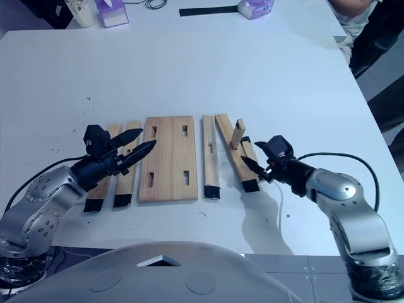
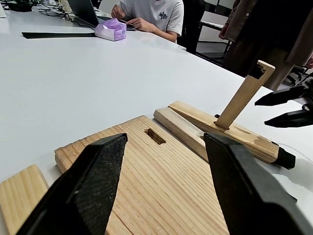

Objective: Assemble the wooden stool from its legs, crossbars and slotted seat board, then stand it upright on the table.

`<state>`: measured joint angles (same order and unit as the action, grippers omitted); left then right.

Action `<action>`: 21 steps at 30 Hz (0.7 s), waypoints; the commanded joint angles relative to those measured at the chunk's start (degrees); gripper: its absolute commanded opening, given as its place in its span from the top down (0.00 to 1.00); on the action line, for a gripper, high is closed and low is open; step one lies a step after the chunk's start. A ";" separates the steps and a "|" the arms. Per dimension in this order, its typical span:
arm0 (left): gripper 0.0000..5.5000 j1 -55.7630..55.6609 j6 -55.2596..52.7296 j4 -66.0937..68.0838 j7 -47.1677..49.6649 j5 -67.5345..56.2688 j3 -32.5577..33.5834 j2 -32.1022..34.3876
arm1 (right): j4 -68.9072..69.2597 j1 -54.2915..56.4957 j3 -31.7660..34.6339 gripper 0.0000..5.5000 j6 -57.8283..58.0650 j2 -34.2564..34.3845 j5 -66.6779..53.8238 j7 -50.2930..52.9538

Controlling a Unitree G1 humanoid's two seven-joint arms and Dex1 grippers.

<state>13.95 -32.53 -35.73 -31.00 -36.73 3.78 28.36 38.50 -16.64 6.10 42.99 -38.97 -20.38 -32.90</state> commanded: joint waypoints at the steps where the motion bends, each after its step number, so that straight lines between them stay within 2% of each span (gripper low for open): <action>1: 0.47 -1.80 -0.16 0.50 0.08 0.55 -0.40 0.26 | 3.43 -0.03 -1.38 0.49 6.55 4.21 -1.17 5.67; 7: 0.47 -2.23 -0.63 0.67 -0.36 0.45 -0.55 0.66 | 1.33 -1.38 -4.90 0.49 7.34 5.83 1.66 9.32; 13: 0.47 -2.49 -1.00 0.69 -0.64 0.31 -0.63 1.05 | 1.25 -2.86 -6.99 0.31 6.55 6.77 2.95 10.50; 21: 0.47 -2.54 -1.39 0.39 -0.59 0.10 -0.93 1.22 | 0.59 -3.87 -8.31 0.31 5.75 8.05 3.90 11.30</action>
<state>11.84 -33.04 -35.25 -31.39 -36.65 2.93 28.82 39.24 -19.84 -1.91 49.36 -31.43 -16.91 -22.04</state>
